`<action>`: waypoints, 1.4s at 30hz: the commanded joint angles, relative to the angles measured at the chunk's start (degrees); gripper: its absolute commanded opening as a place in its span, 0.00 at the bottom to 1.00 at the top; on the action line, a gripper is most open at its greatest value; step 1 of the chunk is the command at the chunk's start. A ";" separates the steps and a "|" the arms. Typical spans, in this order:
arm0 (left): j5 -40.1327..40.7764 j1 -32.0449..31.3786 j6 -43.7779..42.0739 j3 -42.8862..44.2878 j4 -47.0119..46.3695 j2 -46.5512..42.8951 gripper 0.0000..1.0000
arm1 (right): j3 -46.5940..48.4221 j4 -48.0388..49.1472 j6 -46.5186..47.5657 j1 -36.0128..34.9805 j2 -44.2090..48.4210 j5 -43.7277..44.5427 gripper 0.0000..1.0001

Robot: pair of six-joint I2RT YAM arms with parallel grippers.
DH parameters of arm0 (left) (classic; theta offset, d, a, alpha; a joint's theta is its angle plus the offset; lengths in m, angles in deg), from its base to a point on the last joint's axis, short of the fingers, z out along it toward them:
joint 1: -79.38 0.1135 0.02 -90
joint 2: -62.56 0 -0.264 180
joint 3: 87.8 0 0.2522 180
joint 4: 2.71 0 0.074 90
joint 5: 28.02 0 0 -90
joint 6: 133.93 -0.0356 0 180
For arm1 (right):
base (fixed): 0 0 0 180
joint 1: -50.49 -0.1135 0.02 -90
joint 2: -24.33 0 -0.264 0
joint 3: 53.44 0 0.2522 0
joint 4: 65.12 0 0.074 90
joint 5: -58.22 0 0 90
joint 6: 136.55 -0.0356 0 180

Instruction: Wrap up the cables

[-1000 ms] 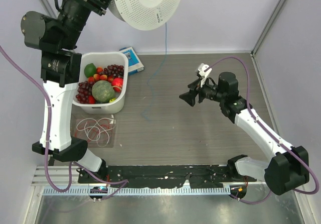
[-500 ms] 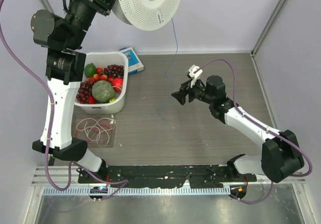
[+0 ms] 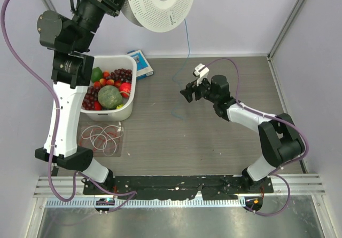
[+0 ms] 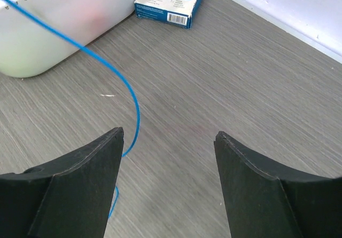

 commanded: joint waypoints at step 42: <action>34.38 -14.71 -41.57 -22.48 0.34 9.78 0.00 | 16.70 -58.45 34.16 -9.97 27.20 -12.31 0.01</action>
